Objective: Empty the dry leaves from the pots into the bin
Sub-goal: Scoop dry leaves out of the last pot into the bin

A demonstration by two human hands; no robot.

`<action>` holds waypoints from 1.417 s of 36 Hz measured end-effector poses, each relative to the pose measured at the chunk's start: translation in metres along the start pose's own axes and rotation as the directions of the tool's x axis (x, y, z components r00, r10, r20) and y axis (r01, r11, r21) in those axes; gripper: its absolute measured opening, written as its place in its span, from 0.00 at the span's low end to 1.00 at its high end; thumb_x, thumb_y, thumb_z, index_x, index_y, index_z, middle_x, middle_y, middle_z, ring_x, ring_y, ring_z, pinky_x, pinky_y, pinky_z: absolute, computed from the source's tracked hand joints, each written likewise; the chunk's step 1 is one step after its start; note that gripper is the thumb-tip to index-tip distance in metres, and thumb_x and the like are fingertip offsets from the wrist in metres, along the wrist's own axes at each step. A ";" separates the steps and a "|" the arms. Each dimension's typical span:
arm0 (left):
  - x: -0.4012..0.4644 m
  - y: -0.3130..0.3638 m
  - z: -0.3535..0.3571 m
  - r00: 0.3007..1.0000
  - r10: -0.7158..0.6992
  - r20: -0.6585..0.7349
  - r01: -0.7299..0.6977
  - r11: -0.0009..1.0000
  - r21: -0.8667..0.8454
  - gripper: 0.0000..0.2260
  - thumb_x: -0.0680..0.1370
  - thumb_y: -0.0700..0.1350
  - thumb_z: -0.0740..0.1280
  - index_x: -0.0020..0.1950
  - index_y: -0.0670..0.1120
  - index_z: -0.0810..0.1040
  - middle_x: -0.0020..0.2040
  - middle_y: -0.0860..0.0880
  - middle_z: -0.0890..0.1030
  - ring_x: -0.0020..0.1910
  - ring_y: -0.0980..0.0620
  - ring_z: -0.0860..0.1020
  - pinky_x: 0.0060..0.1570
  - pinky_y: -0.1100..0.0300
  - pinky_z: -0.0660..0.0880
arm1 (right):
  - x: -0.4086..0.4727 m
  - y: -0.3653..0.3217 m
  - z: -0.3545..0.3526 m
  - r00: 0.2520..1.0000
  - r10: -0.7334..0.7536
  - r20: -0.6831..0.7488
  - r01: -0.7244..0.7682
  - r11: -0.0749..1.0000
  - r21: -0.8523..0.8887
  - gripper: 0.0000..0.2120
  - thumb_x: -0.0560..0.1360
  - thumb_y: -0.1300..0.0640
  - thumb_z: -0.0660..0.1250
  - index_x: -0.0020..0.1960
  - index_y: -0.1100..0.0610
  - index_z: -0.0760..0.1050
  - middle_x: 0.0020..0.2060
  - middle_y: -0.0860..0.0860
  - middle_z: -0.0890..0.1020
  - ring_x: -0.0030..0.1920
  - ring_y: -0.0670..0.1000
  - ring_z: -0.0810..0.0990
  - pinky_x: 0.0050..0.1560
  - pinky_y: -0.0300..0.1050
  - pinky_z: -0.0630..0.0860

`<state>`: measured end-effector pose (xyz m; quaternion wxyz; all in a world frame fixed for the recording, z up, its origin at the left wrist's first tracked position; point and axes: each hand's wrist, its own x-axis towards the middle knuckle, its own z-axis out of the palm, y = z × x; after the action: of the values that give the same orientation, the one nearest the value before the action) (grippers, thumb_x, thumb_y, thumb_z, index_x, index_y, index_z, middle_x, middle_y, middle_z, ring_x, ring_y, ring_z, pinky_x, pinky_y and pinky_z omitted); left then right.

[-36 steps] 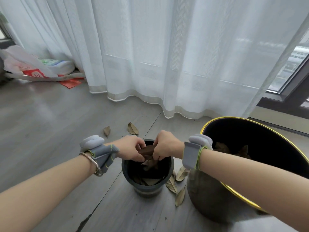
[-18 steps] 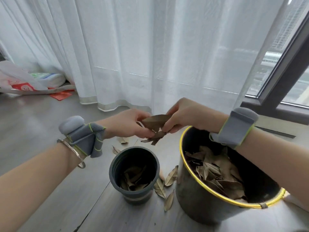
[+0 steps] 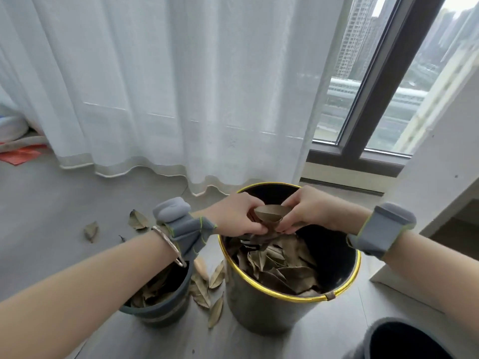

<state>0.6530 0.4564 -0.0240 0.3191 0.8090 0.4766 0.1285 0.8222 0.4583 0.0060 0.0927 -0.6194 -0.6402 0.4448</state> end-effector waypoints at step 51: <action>-0.106 -0.162 0.024 0.832 -0.547 0.092 0.350 0.646 0.678 0.14 0.76 0.42 0.64 0.61 0.42 0.75 0.59 0.46 0.79 0.58 0.45 0.79 0.53 0.54 0.75 | 0.070 -0.075 0.230 0.904 -0.074 0.422 0.419 0.354 -0.836 0.24 0.76 0.54 0.66 0.69 0.61 0.66 0.64 0.59 0.71 0.63 0.57 0.73 0.58 0.47 0.73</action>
<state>0.4994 0.4121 -0.1358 0.1140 0.7316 0.6264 -0.2436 0.5997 0.4268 -0.1082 -0.2972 -0.3829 -0.8698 0.0920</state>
